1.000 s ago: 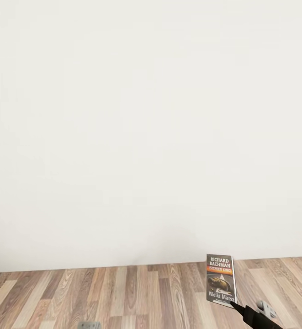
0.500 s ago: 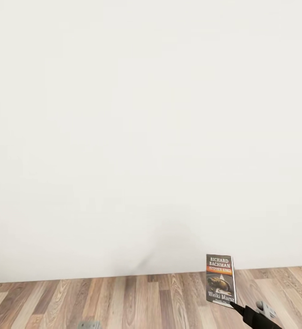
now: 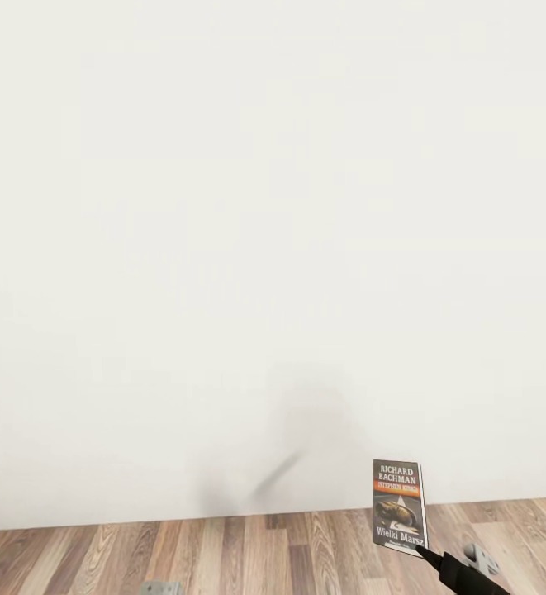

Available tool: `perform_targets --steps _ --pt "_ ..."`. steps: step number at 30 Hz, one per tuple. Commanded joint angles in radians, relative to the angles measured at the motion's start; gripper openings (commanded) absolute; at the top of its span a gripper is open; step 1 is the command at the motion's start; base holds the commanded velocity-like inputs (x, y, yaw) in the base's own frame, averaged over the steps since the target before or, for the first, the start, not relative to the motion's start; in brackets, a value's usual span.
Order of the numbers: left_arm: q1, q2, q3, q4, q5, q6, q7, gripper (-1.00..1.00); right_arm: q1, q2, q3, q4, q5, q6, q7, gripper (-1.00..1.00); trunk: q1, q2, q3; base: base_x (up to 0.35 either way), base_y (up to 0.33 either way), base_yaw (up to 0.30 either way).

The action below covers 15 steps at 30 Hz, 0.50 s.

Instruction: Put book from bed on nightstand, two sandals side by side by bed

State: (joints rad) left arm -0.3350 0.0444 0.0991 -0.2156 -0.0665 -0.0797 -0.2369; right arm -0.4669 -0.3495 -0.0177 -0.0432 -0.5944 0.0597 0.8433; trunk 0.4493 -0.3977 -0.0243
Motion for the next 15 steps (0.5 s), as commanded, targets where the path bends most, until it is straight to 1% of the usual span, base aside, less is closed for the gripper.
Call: perform_targets --steps 1,5,15 --pt "-0.001 0.000 0.008 0.001 -0.007 -0.003 -0.005 1.00 -0.001 -0.001 -0.002 0.000 -0.004 0.006 0.003 -1.00 0.001 -0.002 -0.002 0.026 0.000 -0.036" --pt "-0.001 -0.001 0.008 0.001 -0.007 -0.003 -0.005 1.00 -0.001 0.000 -0.002 0.000 -0.004 0.006 0.003 -1.00 0.001 -0.002 -0.002 0.009 0.000 -0.148" --pt "-0.001 0.000 0.008 0.001 -0.007 -0.003 -0.005 1.00 -0.001 0.000 -0.002 0.000 -0.004 0.006 0.003 -1.00 0.001 -0.002 -0.002 0.001 0.000 -0.230"
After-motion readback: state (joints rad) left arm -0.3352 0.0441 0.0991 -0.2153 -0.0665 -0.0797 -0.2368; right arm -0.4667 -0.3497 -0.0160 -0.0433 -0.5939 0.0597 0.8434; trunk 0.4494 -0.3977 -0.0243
